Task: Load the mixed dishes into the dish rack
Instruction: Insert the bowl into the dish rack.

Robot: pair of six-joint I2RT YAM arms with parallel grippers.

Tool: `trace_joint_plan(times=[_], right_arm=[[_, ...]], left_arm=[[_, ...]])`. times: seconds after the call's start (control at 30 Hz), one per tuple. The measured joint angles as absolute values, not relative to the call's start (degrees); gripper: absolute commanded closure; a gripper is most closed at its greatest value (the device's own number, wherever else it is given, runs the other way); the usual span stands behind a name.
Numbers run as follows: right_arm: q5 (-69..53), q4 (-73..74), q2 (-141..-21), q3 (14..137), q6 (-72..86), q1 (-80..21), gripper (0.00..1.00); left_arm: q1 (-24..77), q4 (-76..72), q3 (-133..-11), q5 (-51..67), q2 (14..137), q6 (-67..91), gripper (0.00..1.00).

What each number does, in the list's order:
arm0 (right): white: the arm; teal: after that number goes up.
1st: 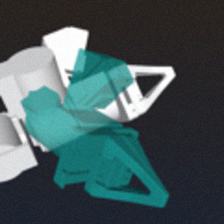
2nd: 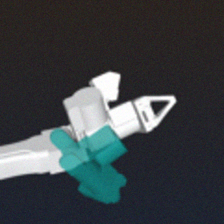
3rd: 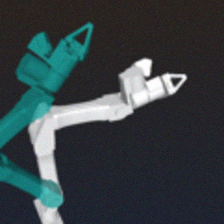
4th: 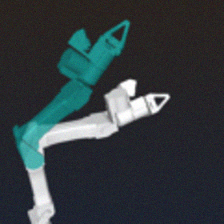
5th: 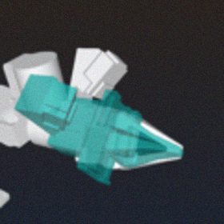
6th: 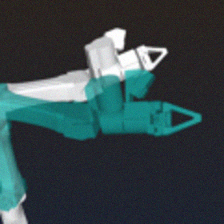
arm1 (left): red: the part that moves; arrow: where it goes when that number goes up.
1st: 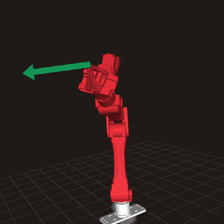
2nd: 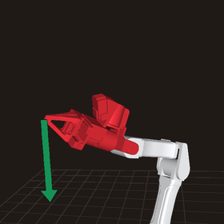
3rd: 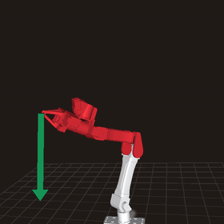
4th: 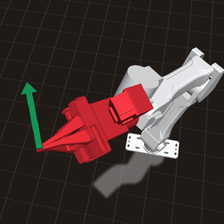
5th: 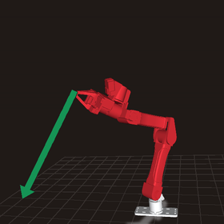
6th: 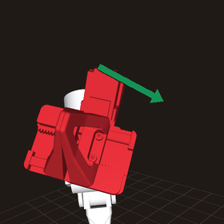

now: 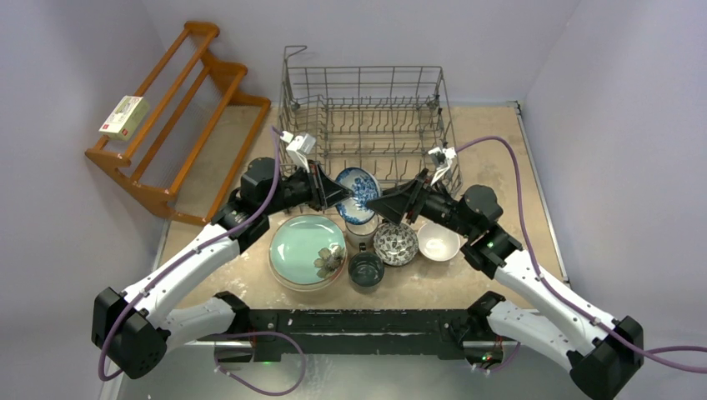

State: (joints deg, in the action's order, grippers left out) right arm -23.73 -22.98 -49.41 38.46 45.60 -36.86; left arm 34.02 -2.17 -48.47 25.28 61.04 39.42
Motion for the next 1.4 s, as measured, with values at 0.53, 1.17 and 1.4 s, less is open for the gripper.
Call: trace_joint_plan(times=[0.53, 1.17, 1.4], right_arm=[[-19.16, -22.50, -49.82, 41.85, 44.75, -37.50, 1.00], [-2.59, -11.49, -57.49, 54.13, 33.15, -37.50, 1.00], [6.22, -5.96, -60.58, 59.42, 25.78, -37.50, 1.00]], left_arm=[[34.02, 5.04, -52.45, 20.43, 60.36, 37.67, 0.40], [34.02, 18.26, -64.40, -1.21, 56.23, 30.06, 0.32], [34.02, 20.27, -63.18, -4.95, 52.80, 27.99, 0.32]])
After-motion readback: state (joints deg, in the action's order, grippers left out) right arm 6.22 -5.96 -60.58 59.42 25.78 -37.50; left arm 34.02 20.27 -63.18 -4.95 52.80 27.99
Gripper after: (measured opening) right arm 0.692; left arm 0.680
